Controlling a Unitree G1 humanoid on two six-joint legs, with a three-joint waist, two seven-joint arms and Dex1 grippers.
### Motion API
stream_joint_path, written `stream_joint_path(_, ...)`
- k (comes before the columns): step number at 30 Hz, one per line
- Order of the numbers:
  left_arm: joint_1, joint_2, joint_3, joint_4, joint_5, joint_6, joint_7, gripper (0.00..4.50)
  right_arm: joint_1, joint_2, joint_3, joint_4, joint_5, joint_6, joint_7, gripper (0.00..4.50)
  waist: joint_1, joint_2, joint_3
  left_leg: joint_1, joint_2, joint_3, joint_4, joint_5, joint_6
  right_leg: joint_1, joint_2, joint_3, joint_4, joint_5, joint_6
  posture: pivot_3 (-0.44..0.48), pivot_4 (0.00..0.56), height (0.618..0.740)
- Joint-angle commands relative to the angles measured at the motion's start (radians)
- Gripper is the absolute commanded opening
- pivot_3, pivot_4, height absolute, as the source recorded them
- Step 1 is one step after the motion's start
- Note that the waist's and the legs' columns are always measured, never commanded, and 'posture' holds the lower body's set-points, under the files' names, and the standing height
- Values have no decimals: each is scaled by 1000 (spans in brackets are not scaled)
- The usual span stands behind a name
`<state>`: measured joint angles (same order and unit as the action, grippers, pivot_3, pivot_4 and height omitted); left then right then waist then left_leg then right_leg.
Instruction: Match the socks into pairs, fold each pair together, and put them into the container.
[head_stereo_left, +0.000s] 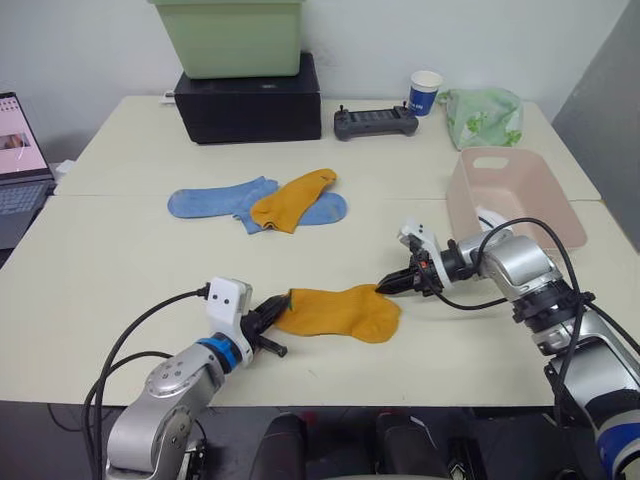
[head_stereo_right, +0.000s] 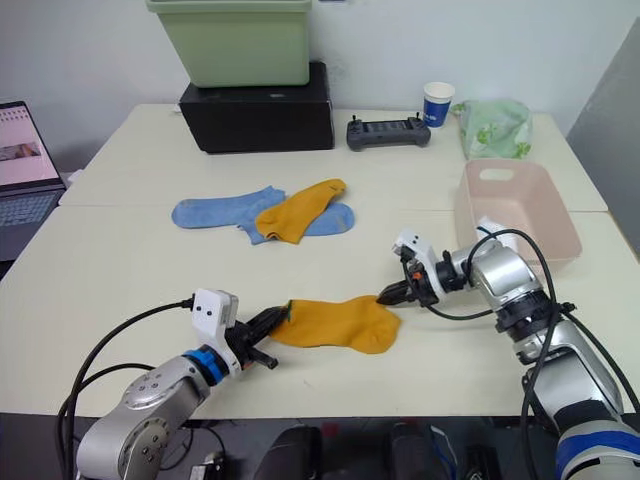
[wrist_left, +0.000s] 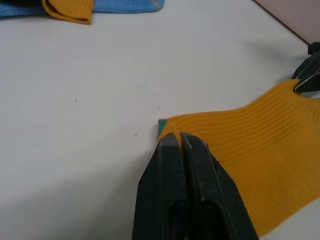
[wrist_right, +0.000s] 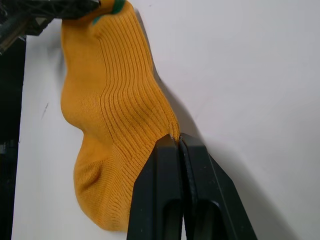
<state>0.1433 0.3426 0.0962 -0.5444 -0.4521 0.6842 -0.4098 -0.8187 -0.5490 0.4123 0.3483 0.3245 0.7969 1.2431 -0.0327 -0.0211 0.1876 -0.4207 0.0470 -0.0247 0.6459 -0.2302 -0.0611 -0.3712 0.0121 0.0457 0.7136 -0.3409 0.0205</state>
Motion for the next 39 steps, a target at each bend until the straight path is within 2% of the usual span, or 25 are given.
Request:
stream_joint_path(1,-3,4,13,-27,7,-38,11,0,-33,13,-43,-6,-12,-31,-7,515,1,0,0,0,0,0,0,0,0,0,0,0,0,0,0,0,150,740)
stream_joint_path(2,-7,2,18,-25,3,-38,15,0,-34,15,-54,0,-15,-40,-16,671,1,0,0,0,0,0,0,0,0,0,0,0,0,0,0,0,150,740)
stream_joint_path(7,23,26,45,-39,-13,-26,6,0,-25,-10,-181,-44,-4,-84,-81,2393,1,0,0,0,-1,1,0,0,0,0,0,0,0,0,0,0,150,740)
stream_joint_path(11,39,63,126,-45,-79,-23,-38,0,77,-36,-262,-255,53,-59,-98,2393,2,0,0,-1,0,0,-1,0,0,0,0,0,-1,0,0,0,150,740)
stream_joint_path(13,21,111,170,-35,-111,-32,-86,0,158,-21,-282,-395,88,-64,-121,2393,2,0,0,-1,0,-1,-1,0,0,0,0,-1,-1,0,0,0,150,740)
stream_joint_path(16,-45,208,204,14,-155,-22,-180,0,272,38,-262,-573,118,-37,-197,2393,1,0,0,0,0,-1,-1,0,0,0,2,-2,0,0,0,0,150,740)
stream_joint_path(18,-83,258,201,46,-172,3,-217,0,317,69,-233,-629,109,-42,-240,2393,0,0,0,1,0,-1,-1,0,0,0,2,-1,1,0,0,0,150,740)
stream_joint_path(23,-79,291,141,69,-163,16,-252,0,334,79,-217,-643,99,-48,-281,2393,-1,0,0,1,0,2,-1,0,0,0,2,0,0,0,0,0,150,740)
stream_joint_path(28,-90,267,149,104,-147,-18,-221,0,384,-24,-183,-657,87,-20,-247,2393,5,0,0,0,0,0,-1,0,0,1,0,0,-1,0,0,0,150,740)
stream_joint_path(33,-93,268,148,108,-143,-27,-225,0,432,-74,-117,-656,46,-27,-264,2393,-1,0,0,1,0,0,-1,0,0,0,0,0,-1,0,0,0,150,740)
stream_joint_path(38,-74,266,148,96,-146,-27,-223,0,453,-39,-113,-650,71,6,-288,2393,-1,0,0,1,0,0,-1,0,0,0,1,0,-1,0,0,0,150,740)
stream_joint_path(39,-69,266,149,94,-146,-28,-223,0,454,-37,-112,-648,73,11,-289,2225,-1,0,0,1,0,0,-1,0,0,0,1,1,-1,0,0,0,150,740)
